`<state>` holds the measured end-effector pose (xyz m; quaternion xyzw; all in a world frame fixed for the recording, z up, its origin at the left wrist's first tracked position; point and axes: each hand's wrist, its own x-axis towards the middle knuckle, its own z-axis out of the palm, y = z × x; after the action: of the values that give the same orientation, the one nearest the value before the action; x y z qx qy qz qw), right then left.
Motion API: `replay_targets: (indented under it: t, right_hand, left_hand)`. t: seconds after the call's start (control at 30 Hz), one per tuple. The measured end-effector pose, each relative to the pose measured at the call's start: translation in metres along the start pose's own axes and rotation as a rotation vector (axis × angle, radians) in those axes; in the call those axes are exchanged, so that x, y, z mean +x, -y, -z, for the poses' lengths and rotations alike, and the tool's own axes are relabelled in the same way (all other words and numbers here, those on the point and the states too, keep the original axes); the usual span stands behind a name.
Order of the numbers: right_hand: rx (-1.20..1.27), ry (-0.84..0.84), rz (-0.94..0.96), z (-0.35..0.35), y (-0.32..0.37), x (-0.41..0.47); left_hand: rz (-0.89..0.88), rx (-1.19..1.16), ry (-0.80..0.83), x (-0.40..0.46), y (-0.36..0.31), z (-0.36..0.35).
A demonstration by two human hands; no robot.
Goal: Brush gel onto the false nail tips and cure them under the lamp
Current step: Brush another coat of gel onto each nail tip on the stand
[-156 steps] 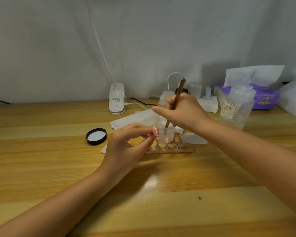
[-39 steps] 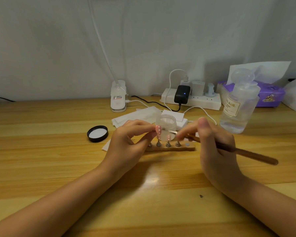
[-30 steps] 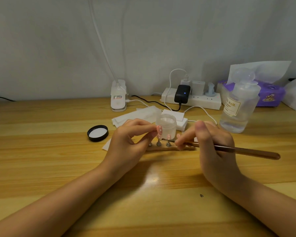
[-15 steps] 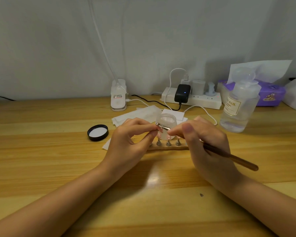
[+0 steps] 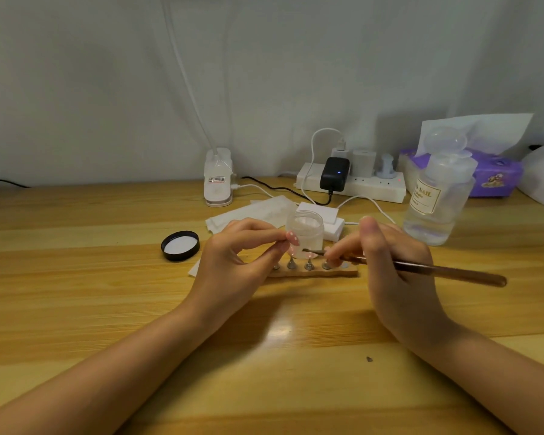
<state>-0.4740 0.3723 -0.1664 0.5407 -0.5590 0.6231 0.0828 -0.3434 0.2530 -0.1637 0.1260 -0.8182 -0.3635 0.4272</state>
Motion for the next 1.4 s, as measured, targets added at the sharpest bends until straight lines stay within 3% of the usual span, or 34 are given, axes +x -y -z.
replay_targets:
  t: [0.1, 0.3, 0.5, 0.7, 0.9, 1.1, 1.3, 1.4]
  right_hand:
    - [0.060, -0.022, -0.053, 0.0005, 0.0010, 0.0008]
    - [-0.021, 0.078, 0.078, -0.0046, 0.0019, -0.0010]
    - [0.036, -0.005, -0.086, 0.0011, -0.0019, 0.0008]
    - [-0.064, 0.099, 0.118, -0.0046, -0.0006, -0.0016]
    - [0.001, 0.018, -0.078, 0.0007, -0.0050, 0.0017]
    - [-0.093, 0.113, 0.150, -0.0049, -0.0033, -0.0019]
    - [0.010, 0.022, -0.073, 0.0006, -0.0059, 0.0003]
    - [-0.031, 0.061, 0.041, -0.0003, -0.0014, -0.0010]
  left_hand:
    - [-0.013, -0.004, -0.011, 0.0004, 0.0009, 0.0000]
    - [-0.029, -0.047, -0.011, 0.0008, 0.0025, 0.0000]
    - [-0.029, -0.040, -0.021, 0.0012, 0.0034, -0.0012]
    - [-0.028, -0.030, -0.027, 0.0003, 0.0046, -0.0003]
    - [-0.023, -0.031, -0.017, 0.0005, 0.0053, -0.0006]
    - [-0.032, -0.017, -0.022, 0.0011, 0.0055, -0.0008]
    - [-0.030, -0.024, -0.022, 0.0011, 0.0068, -0.0014]
    - [-0.038, -0.033, -0.029, 0.0010, 0.0064, -0.0016]
